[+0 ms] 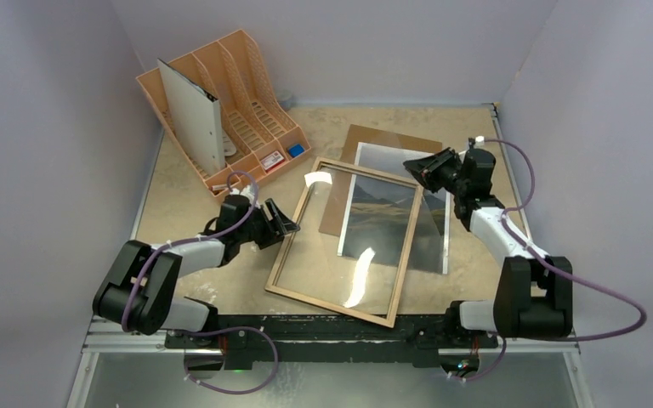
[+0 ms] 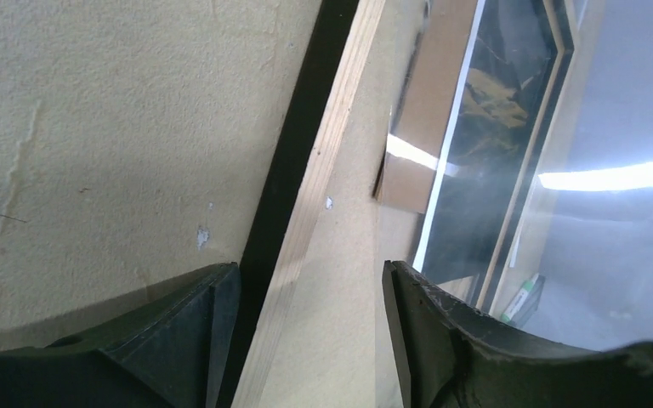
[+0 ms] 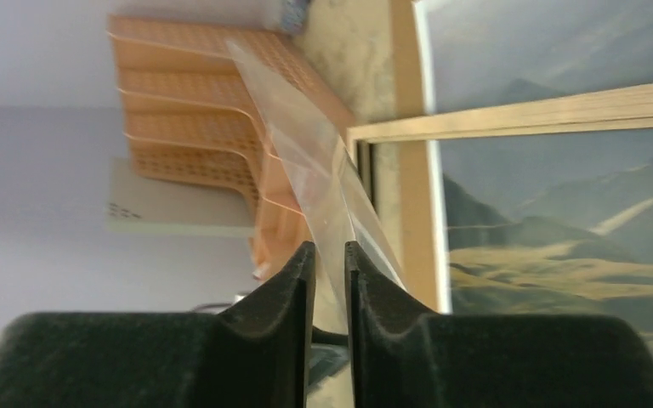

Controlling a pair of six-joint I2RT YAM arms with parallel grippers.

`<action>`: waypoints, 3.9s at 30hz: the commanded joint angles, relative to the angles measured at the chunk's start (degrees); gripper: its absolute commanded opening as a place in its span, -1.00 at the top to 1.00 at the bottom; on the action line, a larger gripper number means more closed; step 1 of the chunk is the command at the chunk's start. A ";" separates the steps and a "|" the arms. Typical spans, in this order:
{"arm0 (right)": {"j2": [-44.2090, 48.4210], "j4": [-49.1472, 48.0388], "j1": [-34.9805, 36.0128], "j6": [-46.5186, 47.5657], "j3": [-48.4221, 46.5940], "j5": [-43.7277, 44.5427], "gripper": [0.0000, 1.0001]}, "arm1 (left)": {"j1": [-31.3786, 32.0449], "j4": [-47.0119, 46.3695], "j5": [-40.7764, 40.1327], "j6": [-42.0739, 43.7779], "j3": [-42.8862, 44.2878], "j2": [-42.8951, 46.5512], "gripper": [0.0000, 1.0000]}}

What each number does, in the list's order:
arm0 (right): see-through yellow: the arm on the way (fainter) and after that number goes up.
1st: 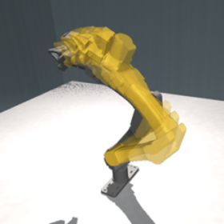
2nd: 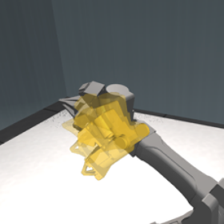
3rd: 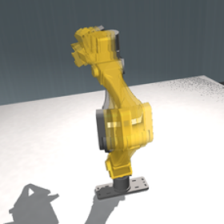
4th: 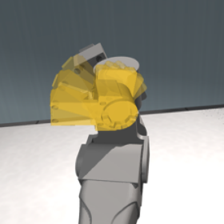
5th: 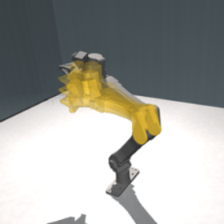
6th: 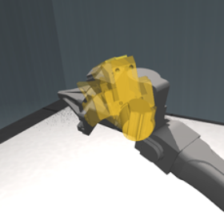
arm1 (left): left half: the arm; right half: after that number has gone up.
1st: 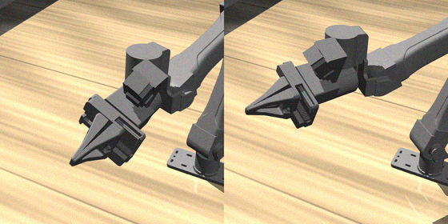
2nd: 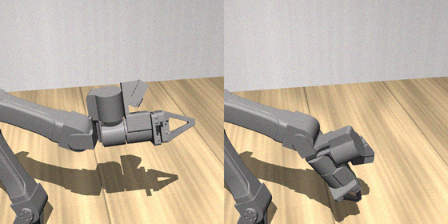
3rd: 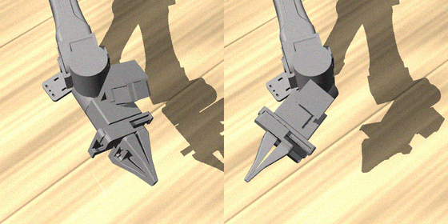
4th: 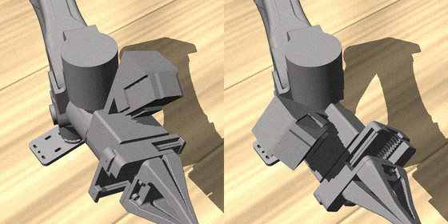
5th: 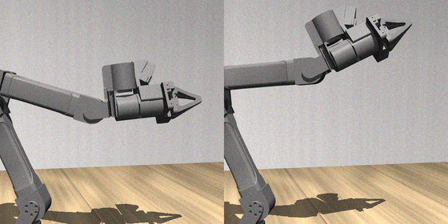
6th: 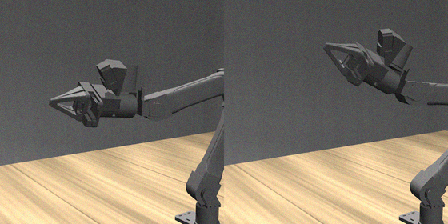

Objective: Put the photo into the frame
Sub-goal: Place the photo frame item in the photo frame.

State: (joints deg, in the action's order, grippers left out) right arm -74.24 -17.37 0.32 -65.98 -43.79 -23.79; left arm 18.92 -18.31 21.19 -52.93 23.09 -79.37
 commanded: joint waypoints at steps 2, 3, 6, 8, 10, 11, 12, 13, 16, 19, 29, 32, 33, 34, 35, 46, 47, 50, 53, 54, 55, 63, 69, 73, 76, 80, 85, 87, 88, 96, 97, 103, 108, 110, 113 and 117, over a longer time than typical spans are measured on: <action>-3.16 -8.28 -0.23 9.62 5.18 -9.98 0.37 | 0.33 -0.93 -0.09 1.79 1.73 -1.24 -0.33; -3.08 -8.80 -0.23 11.08 5.99 -10.65 0.25 | 0.33 -1.02 0.11 1.82 1.78 -1.50 -0.33; -2.06 -8.46 -0.23 15.11 7.27 -13.10 -0.06 | 0.33 -1.64 0.41 1.57 1.47 -1.66 -0.34; -1.73 -7.76 -0.21 18.03 7.35 -15.14 -0.22 | 0.33 -2.42 0.56 1.41 1.17 -1.57 -0.35; -2.03 -5.94 -0.23 21.69 6.89 -17.06 -0.31 | 0.33 -2.52 0.73 1.47 1.40 -1.57 -0.35; -2.31 -4.67 -0.23 23.35 6.69 -17.35 -0.33 | 0.33 -2.60 0.78 1.57 1.50 -1.57 -0.35; -2.58 -4.20 -0.23 25.11 6.74 -17.73 -0.35 | 0.33 -2.52 0.78 1.67 1.69 -1.57 -0.35; -2.71 -3.61 -0.23 26.53 6.96 -17.97 -0.36 | 0.33 -2.19 0.78 1.84 2.02 -1.65 -0.36; -2.72 -1.88 -0.23 30.02 8.34 -18.72 -0.36 | 0.33 -1.74 0.78 2.28 2.32 -1.82 -0.36; -1.13 -0.89 -0.23 32.49 10.59 -18.94 -0.33 | 0.33 -2.09 0.97 2.42 2.23 -1.84 -0.36; 3.68 -3.77 -0.23 33.76 16.51 -22.26 0.28 | 0.33 -3.14 1.59 2.39 2.02 -1.83 -0.37; 4.40 -5.86 -0.22 32.63 17.77 -23.28 0.50 | 0.33 -3.14 1.74 2.34 2.11 -1.91 -0.37; 4.57 -5.95 -0.23 32.28 17.85 -23.06 0.60 | 0.33 -3.06 1.74 2.36 2.04 -1.92 -0.37; 4.76 -6.07 -0.23 31.87 17.82 -22.86 0.70 | 0.33 -2.99 1.78 2.35 1.98 -1.93 -0.37; 5.03 -6.17 -0.23 31.30 17.71 -22.50 0.80 | 0.33 -2.88 1.80 2.34 1.97 -1.93 -0.37; 13.34 1.37 -0.23 16.71 9.18 -13.21 1.00 | 0.42 -2.84 4.06 -0.60 1.12 -1.93 -0.11; 13.57 2.41 -0.23 15.81 7.55 -12.27 1.00 | 0.50 -2.94 3.99 -0.84 1.23 -1.99 -0.08; 13.23 4.97 -0.23 13.32 2.98 -10.39 1.00 | 0.76 -1.35 2.49 0.93 2.47 -2.71 -0.03; 12.05 8.01 -0.22 12.94 -1.31 -8.92 1.00 | 1.84 7.94 -3.39 6.42 6.11 -3.57 -0.02; 11.50 8.87 -0.23 13.04 -2.41 -8.71 1.00 | 2.42 10.41 -5.36 8.18 7.42 -3.89 -0.02; 11.17 9.51 -0.23 13.14 -3.24 -8.65 1.00 | 3.03 12.51 -7.00 9.51 8.57 -4.20 -0.02; 10.76 11.01 -0.23 12.30 -4.64 -10.97 1.00 | 11.81 25.11 -20.74 14.88 17.30 -9.25 -0.04; 11.85 13.00 -0.23 11.48 -5.16 -10.96 1.00 | 13.25 30.04 -25.92 13.82 21.60 -13.71 0.51; 11.91 12.61 -0.23 8.57 -3.70 -11.75 1.00 | 13.25 26.97 -22.86 9.72 20.85 -13.38 1.00; 12.06 9.41 -0.22 4.90 -1.55 -13.18 1.00 | 13.25 24.39 -20.80 5.27 19.58 -12.82 1.00; 11.13 3.41 -0.22 0.71 0.65 -15.30 1.00 | 13.25 21.65 -18.71 3.95 18.70 -12.14 1.00; 9.46 1.60 -0.23 -1.46 0.70 -18.09 1.00 | 13.25 25.05 -20.87 6.97 20.11 -11.19 0.83; 9.13 1.64 -0.23 -2.15 0.68 -19.06 1.00 | 13.25 26.15 -21.77 7.64 20.28 -9.29 0.48; 9.04 1.60 -0.23 -3.04 0.93 -19.21 1.00 | 13.25 26.21 -22.53 7.85 20.17 -8.13 0.27; 8.21 -1.50 -0.19 -8.04 3.45 -20.05 1.00 | 13.20 28.88 -27.18 7.25 20.22 1.98 -0.19; 7.92 -1.38 -0.08 -7.95 3.45 -19.88 1.00 | 13.24 29.88 -28.93 6.86 20.20 2.95 -0.18; 6.69 -6.18 2.46 -12.17 5.74 -18.98 1.00 | 13.16 34.07 -39.38 4.49 18.72 7.74 -0.15; 2.64 -8.34 4.43 -10.90 5.34 -17.34 1.00 | 13.16 37.73 -47.09 1.17 17.56 10.90 -0.14; 0.15 -8.93 4.45 -7.99 5.21 -16.87 1.00 | 13.16 39.34 -50.23 0.10 17.21 11.94 -0.14; -4.16 -7.33 4.31 -3.38 5.60 -17.02 1.00 | 13.13 40.59 -52.32 -0.16 16.62 12.94 -0.15; -8.45 -8.61 3.79 2.75 7.44 -15.67 1.00 | 13.10 36.49 -47.78 2.47 15.36 13.13 -0.18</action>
State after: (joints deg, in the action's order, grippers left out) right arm -80.29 -23.57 4.71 -70.52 -37.54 -40.38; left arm 32.27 20.67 -26.74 -51.46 39.70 -67.20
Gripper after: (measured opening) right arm 0.005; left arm 0.581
